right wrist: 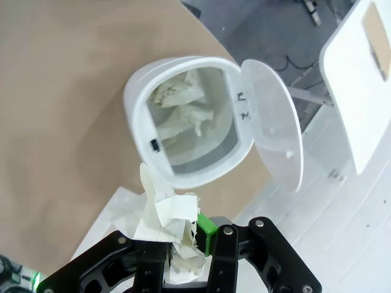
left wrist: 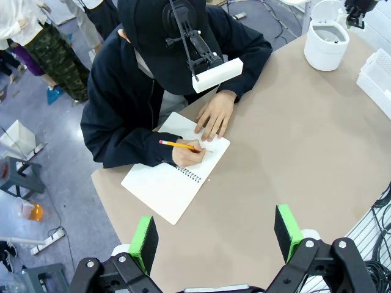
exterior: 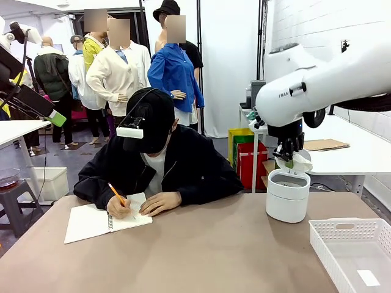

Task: Sort the paper based on its condition.
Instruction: If a person hands you a paper, place it in the Organizing basket , and if it's crumpled, put it in the Trash can.

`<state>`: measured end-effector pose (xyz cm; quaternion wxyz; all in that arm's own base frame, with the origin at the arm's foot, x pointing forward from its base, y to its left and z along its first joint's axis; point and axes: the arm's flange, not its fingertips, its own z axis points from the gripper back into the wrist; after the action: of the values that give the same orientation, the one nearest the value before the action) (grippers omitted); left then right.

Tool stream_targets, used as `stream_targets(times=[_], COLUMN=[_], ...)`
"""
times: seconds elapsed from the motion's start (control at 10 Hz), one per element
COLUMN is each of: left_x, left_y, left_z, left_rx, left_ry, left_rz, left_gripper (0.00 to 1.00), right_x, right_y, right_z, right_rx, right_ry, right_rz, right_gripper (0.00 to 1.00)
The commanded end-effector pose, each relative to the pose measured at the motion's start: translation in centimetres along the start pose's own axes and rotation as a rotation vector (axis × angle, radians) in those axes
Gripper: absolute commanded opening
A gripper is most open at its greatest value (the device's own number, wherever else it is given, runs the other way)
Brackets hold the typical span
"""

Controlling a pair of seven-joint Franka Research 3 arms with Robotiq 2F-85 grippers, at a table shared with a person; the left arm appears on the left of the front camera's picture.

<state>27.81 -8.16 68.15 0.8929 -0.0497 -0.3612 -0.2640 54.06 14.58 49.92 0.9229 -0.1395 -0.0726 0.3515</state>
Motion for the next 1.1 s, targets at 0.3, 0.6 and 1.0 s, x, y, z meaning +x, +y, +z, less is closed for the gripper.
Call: stream_targets(times=[0.3, 0.6, 1.0], left_x=[0.0, 0.0, 0.0], left_y=[0.1, 0.1, 0.1], left_z=[0.0, 0.0, 0.0], left_rx=[-0.001, -0.001, -0.001], left_ry=[0.000, 0.000, 0.000], left_rz=[0.002, 0.002, 0.002], left_gripper=[1.00, 1.00, 1.00], right_x=[2.6, 3.2, 2.6], right_y=[-2.6, -2.1, -1.5], right_z=[-5.2, -6.7, -6.8], right_rx=[-0.002, 0.039, 0.022], right_ry=[-0.044, -0.049, -0.026], right_rz=[-0.022, -0.006, 0.004], right_gripper=[0.00, 0.00, 0.21])
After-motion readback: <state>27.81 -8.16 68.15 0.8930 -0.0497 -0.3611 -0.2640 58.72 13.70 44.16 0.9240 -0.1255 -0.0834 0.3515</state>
